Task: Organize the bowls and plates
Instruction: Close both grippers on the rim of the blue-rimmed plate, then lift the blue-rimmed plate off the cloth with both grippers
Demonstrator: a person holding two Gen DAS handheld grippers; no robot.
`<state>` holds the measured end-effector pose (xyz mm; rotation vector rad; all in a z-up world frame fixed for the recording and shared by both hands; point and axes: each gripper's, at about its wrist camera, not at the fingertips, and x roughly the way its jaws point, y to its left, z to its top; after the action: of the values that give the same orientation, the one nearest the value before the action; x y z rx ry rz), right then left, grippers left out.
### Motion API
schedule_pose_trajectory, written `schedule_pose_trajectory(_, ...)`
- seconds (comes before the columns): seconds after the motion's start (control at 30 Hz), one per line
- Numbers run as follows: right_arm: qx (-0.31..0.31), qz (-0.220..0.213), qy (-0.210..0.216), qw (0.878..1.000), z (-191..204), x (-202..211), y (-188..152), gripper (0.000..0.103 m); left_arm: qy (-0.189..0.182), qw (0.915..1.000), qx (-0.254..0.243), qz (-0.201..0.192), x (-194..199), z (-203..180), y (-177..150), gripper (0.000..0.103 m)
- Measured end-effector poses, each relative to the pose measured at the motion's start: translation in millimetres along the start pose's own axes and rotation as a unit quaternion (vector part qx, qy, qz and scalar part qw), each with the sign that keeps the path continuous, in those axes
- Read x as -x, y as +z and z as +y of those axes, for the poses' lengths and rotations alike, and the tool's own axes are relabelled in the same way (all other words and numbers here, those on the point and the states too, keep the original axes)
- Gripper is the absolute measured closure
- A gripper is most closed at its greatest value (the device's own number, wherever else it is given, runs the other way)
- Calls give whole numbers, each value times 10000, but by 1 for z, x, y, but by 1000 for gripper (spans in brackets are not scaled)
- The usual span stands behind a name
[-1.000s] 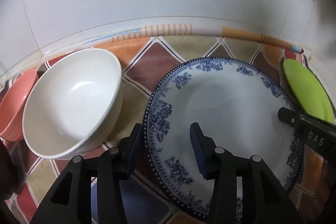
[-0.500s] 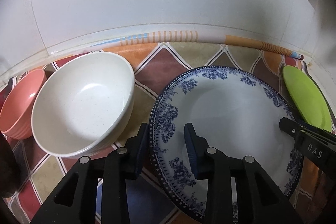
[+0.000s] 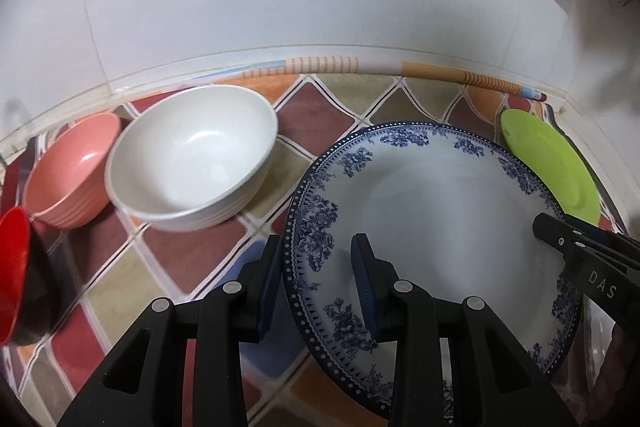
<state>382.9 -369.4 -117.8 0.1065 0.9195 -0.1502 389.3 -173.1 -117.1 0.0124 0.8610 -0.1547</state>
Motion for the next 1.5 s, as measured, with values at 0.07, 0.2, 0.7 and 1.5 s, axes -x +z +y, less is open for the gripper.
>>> schedule_pose_trajectory(0.07, -19, -10, 21, 10000, 2, 9, -5, 66, 13, 10000, 3, -22, 11, 5, -5, 68)
schedule_pose_trajectory(0.2, 51, -76, 57, 9999, 10, 29, -16, 66, 66, 9999, 86, -70, 32, 14, -14, 68)
schedule_pose_trajectory(0.7, 410, -291, 448, 9977, 56, 88, -51, 66, 444, 9976, 426, -307, 108, 65, -58, 69)
schedule_pose_trajectory(1.5, 766, 218, 803, 9936, 116, 81, -110, 66, 814, 9935, 742, 301, 108, 116, -125, 68)
